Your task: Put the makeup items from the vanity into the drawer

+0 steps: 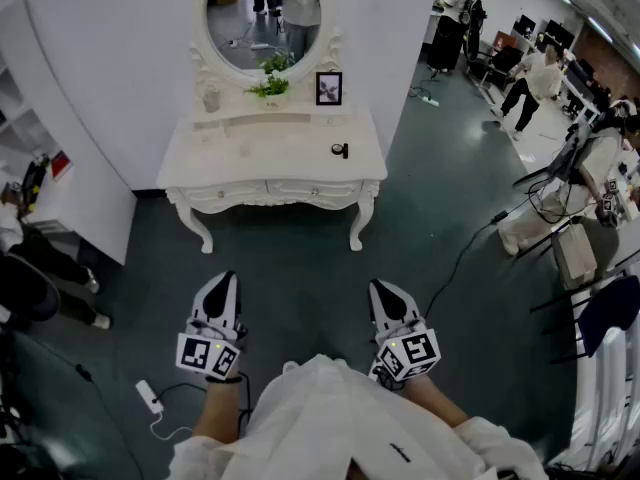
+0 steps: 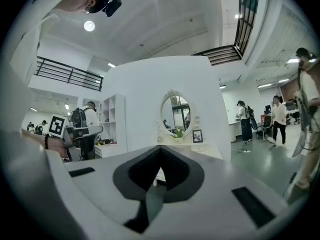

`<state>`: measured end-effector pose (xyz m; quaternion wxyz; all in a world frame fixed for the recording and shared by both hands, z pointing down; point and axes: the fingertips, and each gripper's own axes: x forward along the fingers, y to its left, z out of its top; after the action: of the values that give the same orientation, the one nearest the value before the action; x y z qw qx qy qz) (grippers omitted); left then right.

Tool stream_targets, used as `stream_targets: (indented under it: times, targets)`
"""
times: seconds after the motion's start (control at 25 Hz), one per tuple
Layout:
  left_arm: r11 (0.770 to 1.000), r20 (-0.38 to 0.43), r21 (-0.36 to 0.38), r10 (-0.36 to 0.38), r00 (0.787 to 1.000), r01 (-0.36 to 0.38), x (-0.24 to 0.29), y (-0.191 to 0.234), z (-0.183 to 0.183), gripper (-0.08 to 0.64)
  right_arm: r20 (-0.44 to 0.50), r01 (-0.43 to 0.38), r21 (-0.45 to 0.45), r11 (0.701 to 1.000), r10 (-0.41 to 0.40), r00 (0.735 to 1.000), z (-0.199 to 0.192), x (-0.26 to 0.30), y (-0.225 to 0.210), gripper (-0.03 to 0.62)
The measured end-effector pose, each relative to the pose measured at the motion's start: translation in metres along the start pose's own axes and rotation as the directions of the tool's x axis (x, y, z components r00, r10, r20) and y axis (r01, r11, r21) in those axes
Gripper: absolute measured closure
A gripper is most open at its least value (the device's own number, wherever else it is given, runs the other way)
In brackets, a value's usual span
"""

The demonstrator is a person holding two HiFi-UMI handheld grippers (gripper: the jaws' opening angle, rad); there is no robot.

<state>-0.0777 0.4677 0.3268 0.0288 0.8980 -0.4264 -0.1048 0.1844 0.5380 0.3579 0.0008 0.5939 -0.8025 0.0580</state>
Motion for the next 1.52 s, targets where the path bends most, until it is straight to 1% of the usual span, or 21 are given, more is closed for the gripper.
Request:
stream_targets:
  times: [0.28,0.48,0.68,0.72,0.76,0.8,0.88,0.92,1.08,1.28,1.4,1.52]
  targets:
    - [1.0,0.005,-0.003,0.006,1.0,-0.006,-0.002,0.008,0.002,0.532,-0.003,0.003,0.006,1.0,-0.003,1.0,-0.001,0.006,0.004,0.575]
    - [1.0,0.015,-0.003,0.011,1.0,-0.011,-0.007,0.014,0.007,0.532,0.012,-0.003,0.013,1.0,0.003,1.0,0.001,0.009,0.012,0.575]
    - [0.999,0.021,-0.034,-0.017,1.0,0.018,-0.009,0.02,0.007,0.528,-0.003,-0.003,-0.006,1.0,0.003,1.0,0.002,0.017,0.024,0.575]
    - [0.999,0.022,-0.041,-0.021,1.0,0.022,-0.009,0.023,0.007,0.502,-0.004,-0.001,-0.006,1.0,0.001,1.0,0.002,0.019,0.025,0.575]
    - [0.998,0.023,-0.049,-0.024,0.999,0.025,-0.009,0.025,0.006,0.419,-0.005,0.001,-0.007,1.0,-0.001,1.0,0.002,0.021,0.027,0.575]
    - [0.998,0.025,-0.055,-0.023,0.999,0.024,-0.009,0.028,0.006,0.352,-0.006,0.003,-0.01,1.0,-0.003,1.0,0.002,0.023,0.03,0.575]
    - [0.999,0.028,-0.049,-0.013,1.0,0.015,-0.01,0.034,0.004,0.28,-0.014,0.011,-0.015,1.0,-0.011,1.0,0.001,0.026,0.033,0.575]
    - [0.999,0.027,-0.04,-0.007,1.0,0.008,-0.011,0.037,0.003,0.255,-0.019,0.015,-0.016,1.0,-0.016,1.0,0.001,0.027,0.035,0.575]
    - [1.0,0.01,-0.006,0.009,1.0,-0.009,-0.015,0.051,-0.003,0.206,-0.027,0.023,-0.019,1.0,-0.024,0.999,-0.001,0.036,0.046,0.575]
    - [1.0,-0.018,0.009,-0.012,1.0,0.012,-0.026,0.069,-0.013,0.201,-0.038,0.038,-0.026,0.999,-0.039,0.998,-0.007,0.047,0.06,0.575]
    - [1.0,-0.038,-0.014,-0.006,0.999,0.005,-0.036,0.084,-0.022,0.199,-0.048,0.05,-0.024,0.998,-0.051,0.998,-0.013,0.054,0.068,0.575]
    - [0.999,-0.048,-0.034,0.008,0.999,-0.01,-0.043,0.095,-0.027,0.199,-0.055,0.039,-0.028,0.999,-0.041,0.998,-0.015,0.061,0.075,0.575]
